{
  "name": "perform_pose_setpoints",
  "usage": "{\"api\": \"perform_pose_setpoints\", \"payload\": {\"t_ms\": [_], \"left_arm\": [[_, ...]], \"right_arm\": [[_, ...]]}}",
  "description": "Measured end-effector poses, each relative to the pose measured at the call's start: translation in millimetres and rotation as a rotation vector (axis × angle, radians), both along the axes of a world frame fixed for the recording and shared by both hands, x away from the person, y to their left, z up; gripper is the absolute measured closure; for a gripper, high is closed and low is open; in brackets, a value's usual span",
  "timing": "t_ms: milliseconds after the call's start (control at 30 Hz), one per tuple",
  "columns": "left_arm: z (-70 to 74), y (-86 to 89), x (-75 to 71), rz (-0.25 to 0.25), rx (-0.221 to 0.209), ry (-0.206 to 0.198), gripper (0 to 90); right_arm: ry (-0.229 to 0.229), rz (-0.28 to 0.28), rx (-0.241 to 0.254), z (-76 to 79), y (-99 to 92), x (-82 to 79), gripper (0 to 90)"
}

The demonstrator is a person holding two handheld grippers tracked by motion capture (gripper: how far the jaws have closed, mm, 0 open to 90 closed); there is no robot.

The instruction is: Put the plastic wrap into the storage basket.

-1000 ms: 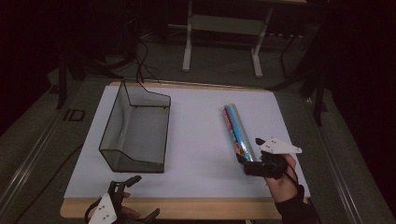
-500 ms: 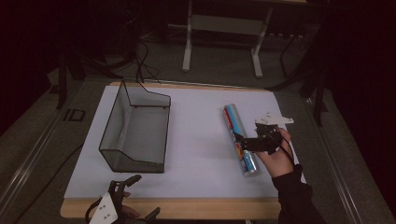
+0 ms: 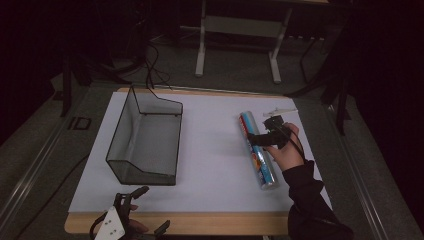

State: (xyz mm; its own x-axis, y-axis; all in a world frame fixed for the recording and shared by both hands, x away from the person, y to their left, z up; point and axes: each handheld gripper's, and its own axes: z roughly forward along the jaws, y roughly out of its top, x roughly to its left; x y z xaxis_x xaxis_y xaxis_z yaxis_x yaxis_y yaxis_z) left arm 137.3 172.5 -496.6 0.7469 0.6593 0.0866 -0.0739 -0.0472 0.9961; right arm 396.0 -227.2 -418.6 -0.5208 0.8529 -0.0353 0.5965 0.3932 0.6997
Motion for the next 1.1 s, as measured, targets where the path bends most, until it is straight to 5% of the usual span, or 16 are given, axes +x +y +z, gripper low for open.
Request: {"api": "perform_pose_setpoints", "payload": {"t_ms": [367, 567, 733, 767, 833, 1100], "left_arm": [[-0.9, -0.8, 0.6, -0.015, 0.001, 0.009, 0.2], [-1.2, -0.8, 1.0, -0.022, 0.005, 0.011, 0.2], [-1.5, -1.3, 0.9, -0.013, 0.017, 0.008, 0.2], [-2.1, -1.8, 1.2, -0.012, 0.027, 0.009, 0.2], [-2.1, -2.2, 1.2, -0.012, 0.029, 0.007, 0.2], [-2.4, -2.8, 1.3, -0.023, 0.025, 0.012, 0.2]], "right_arm": [[0.128, -0.048, -0.046, -17.4, 0.8, 31.3, 13.4], [0.243, -0.090, -0.079, -41.9, 1.5, 45.8, 14.5], [0.293, -0.100, -0.091, -51.9, 1.6, 49.9, 14.5], [0.343, -0.098, -0.102, -60.5, 1.1, 52.5, 14.5], [0.370, -0.096, -0.114, -65.2, 1.1, 53.3, 14.5], [0.445, -0.109, -0.126, -76.9, 1.6, 58.6, 18.1]]}}
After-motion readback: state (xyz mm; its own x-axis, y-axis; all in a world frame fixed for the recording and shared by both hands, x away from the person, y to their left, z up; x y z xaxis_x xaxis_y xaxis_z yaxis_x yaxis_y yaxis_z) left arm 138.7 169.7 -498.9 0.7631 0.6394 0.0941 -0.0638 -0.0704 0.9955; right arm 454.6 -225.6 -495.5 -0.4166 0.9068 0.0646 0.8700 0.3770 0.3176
